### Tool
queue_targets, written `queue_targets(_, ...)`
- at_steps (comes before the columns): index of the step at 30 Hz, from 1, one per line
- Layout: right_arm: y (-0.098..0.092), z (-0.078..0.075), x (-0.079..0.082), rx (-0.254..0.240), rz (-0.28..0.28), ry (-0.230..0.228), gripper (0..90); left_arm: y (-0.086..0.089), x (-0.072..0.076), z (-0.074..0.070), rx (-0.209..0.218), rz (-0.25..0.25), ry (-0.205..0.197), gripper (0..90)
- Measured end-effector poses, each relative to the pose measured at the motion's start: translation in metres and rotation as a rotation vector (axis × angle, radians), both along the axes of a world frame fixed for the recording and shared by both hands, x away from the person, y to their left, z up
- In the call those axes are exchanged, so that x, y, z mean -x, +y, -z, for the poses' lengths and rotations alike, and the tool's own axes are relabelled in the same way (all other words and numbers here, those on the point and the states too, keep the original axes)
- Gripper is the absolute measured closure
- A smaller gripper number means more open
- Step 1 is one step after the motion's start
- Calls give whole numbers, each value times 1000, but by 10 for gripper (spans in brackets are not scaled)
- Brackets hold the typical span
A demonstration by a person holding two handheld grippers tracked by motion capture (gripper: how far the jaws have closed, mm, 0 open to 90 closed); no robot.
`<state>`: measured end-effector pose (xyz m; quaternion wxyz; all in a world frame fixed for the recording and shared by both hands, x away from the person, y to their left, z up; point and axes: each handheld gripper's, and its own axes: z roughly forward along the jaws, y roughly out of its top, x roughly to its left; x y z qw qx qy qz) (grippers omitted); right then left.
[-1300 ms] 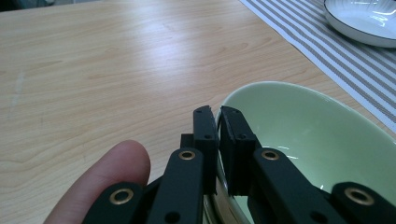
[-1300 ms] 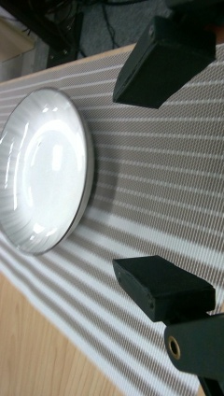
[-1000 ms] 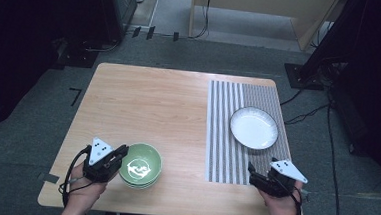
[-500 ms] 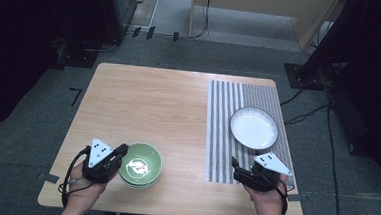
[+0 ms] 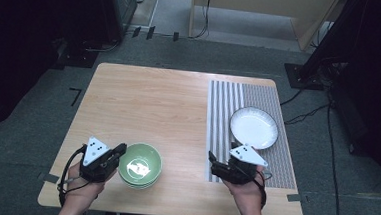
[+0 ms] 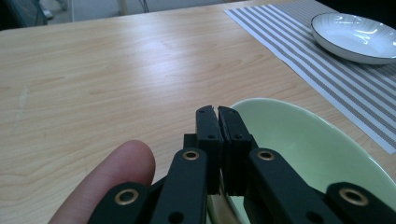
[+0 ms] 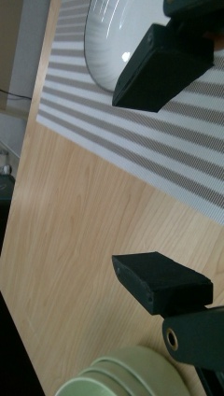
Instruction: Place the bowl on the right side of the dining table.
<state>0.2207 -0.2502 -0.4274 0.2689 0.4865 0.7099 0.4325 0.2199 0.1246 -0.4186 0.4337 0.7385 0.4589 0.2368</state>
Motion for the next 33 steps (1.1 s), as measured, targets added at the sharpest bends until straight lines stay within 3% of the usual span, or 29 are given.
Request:
queue_targets(1, 4, 0, -1, -3, -7, 1, 196, 0, 0, 0, 1, 7, -1, 861)
queue_targets(2, 10, -1, -2, -4, -20, -1, 196, 0, -1, 2, 4, 14, 14, 729)
queue_targets(5, 17, -1, -4, -14, -30, -2, 198, -1, -3, 4, -1, 18, 40, 575)
queue_targets(8, 20, -2, -5, -17, -37, -6, 199, -5, -5, 8, -21, 4, 70, 502)
queue_targets(11, 24, -2, -6, -24, -45, -7, 202, -8, -6, 10, -54, 0, 98, 505)
queue_targets(12, 27, -2, -6, -26, -53, -5, 207, -11, -5, 12, -99, -3, 111, 514)
queue_targets(13, 28, -1, -6, -25, -55, -3, 209, -12, -4, 12, -116, -7, 112, 525)
queue_targets(17, 32, -1, -6, -27, -61, -1, 213, -17, -3, 13, -152, -13, 117, 588)
queue_targets(20, 36, -2, -7, -34, -71, -4, 216, -19, -3, 15, -177, -32, 109, 685)
queue_targets(21, 39, -3, -7, -33, -78, -4, 217, -18, -3, 15, -184, -43, 101, 757)
queue_targets(24, 43, -4, -8, -34, -84, -2, 217, -16, -3, 15, -172, -52, 97, 796)
queue_targets(27, 49, -4, -9, -28, -99, -3, 218, -19, -2, 15, -192, -57, 80, 808)
queue_targets(33, 63, -5, -10, -34, -128, -2, 220, -17, -1, 17, -192, -43, 56, 819)
